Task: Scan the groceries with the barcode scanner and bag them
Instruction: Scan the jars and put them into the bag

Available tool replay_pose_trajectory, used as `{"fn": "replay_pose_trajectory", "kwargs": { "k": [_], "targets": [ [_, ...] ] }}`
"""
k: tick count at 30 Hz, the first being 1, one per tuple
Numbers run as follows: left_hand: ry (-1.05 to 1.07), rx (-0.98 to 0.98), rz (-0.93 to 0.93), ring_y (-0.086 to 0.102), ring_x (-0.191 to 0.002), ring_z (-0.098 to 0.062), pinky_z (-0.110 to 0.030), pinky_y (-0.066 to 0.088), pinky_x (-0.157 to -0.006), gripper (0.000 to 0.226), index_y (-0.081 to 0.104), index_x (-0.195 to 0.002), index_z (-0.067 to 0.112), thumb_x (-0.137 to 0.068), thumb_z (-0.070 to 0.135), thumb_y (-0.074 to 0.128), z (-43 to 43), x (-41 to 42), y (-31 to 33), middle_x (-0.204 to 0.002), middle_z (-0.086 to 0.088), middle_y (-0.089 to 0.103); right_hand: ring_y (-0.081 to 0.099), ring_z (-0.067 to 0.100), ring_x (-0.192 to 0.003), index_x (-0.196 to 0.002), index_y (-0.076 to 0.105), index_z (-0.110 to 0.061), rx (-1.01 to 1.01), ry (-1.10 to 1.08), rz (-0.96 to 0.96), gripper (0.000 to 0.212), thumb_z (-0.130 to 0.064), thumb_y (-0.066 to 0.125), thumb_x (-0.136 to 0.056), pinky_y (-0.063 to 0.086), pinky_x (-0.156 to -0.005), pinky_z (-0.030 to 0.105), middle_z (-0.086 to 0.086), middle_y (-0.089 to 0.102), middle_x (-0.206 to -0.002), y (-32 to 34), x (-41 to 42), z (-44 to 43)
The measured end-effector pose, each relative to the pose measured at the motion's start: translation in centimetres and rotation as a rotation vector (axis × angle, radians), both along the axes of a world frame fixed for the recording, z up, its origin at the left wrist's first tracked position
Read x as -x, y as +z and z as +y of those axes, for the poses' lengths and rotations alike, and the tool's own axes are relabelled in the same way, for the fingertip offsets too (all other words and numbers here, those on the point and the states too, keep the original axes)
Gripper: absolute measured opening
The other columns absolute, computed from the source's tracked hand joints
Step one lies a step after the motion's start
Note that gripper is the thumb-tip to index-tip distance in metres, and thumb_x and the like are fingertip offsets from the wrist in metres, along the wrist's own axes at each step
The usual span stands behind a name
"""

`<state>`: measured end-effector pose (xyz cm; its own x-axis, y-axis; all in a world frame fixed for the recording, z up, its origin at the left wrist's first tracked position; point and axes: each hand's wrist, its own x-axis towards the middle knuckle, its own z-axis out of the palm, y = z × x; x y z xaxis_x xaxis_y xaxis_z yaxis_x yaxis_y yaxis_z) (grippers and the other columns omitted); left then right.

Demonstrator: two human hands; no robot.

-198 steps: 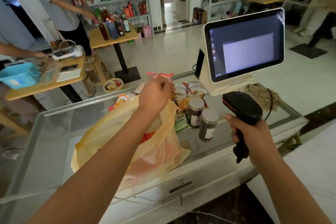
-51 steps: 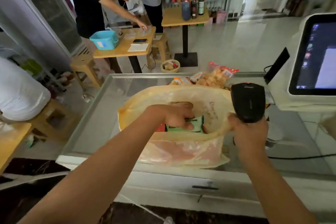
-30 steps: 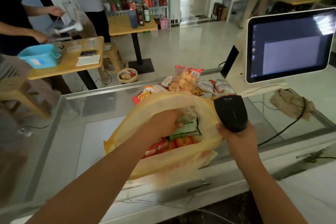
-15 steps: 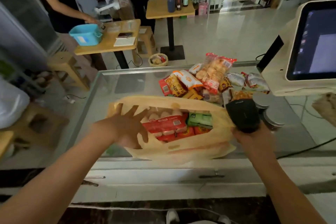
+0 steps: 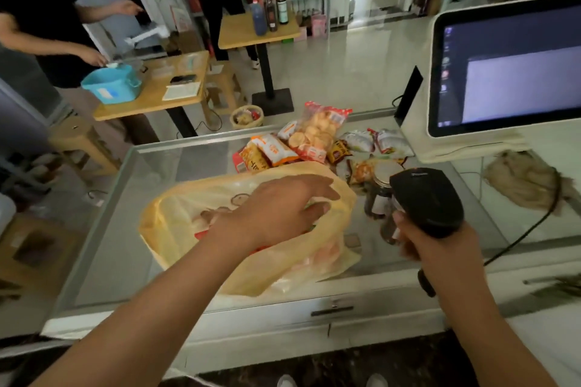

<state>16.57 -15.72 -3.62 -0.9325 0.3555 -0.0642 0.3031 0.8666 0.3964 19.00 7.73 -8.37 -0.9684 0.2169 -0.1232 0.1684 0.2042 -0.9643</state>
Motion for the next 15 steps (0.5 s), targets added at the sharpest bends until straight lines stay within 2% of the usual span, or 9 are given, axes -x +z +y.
{"fn": "replay_pose_trajectory", "kwargs": {
  "k": [3, 6, 8, 10, 13, 15],
  "targets": [
    [0.101, -0.274, 0.173, 0.064, -0.094, -0.002, -0.036, 0.055, -0.083, 0.019, 0.072, -0.113, 0.029, -0.098, 0.026, 0.060, 3.3, 1.5, 0.3, -0.110, 0.015, 0.070, 0.061, 0.012, -0.049, -0.075, 0.064, -0.012, 0.045, -0.084, 0.010, 0.020, -0.028, 0.074, -0.081, 0.049, -0.054, 0.025, 0.004, 0.065, -0.056, 1.2, -0.1, 2.6],
    [0.087, -0.247, 0.214, 0.063, -0.088, -0.008, -0.037, 0.055, -0.077, 0.019, 0.071, -0.110, 0.025, -0.091, 0.025, 0.067, 7.0, 3.0, -0.3, -0.101, 0.011, 0.067, 0.057, 0.021, -0.052, -0.069, 0.059, -0.009, 0.042, -0.167, 0.005, 0.028, -0.029, 0.071, -0.084, 0.044, -0.057, 0.028, 0.009, 0.060, -0.057, 1.6, 0.5, 5.0],
    [-0.008, -0.112, 0.235, 0.060, -0.101, -0.016, -0.039, 0.053, -0.083, 0.032, 0.065, -0.118, 0.026, -0.087, 0.031, 0.071, 9.7, 3.6, -1.7, -0.113, 0.005, 0.061, 0.055, 0.022, -0.051, -0.068, 0.058, -0.007, 0.027, -0.186, 0.006, 0.031, -0.029, 0.071, -0.085, 0.042, -0.055, 0.028, 0.011, 0.059, -0.057, 1.6, 0.9, 6.2],
    [-0.110, 0.102, 0.287, 0.049, -0.124, -0.022, -0.041, 0.043, -0.099, 0.054, 0.055, -0.134, 0.030, -0.084, 0.039, 0.073, 12.0, 4.5, -3.4, -0.137, 0.002, 0.050, 0.053, 0.015, -0.044, -0.063, 0.057, -0.006, 0.000, -0.184, -0.001, 0.035, -0.028, 0.070, -0.086, 0.040, -0.051, 0.026, 0.009, 0.057, -0.052, 1.3, 1.1, 7.0],
    [-0.223, 0.448, 0.340, 0.020, -0.148, -0.030, -0.053, 0.011, -0.118, 0.080, 0.035, -0.150, 0.033, -0.081, 0.037, 0.075, 14.2, 6.3, -5.0, -0.162, -0.001, 0.023, 0.048, 0.010, -0.036, -0.057, 0.056, -0.004, 0.014, -0.184, 0.005, 0.039, -0.026, 0.072, -0.085, 0.041, -0.047, 0.023, 0.008, 0.055, -0.044, 0.6, 1.4, 7.8],
    [-0.278, 0.611, 0.281, 0.003, -0.153, -0.032, -0.062, -0.009, -0.116, 0.082, 0.027, -0.153, 0.032, -0.085, 0.032, 0.072, 14.9, 7.3, -5.7, -0.164, 0.000, 0.018, 0.046, 0.012, -0.035, -0.055, 0.055, 0.000, 0.050, -0.178, 0.000, 0.042, -0.024, 0.072, -0.085, 0.042, -0.042, 0.018, 0.015, 0.054, -0.046, 0.2, 1.5, 8.2]
  ]
}}
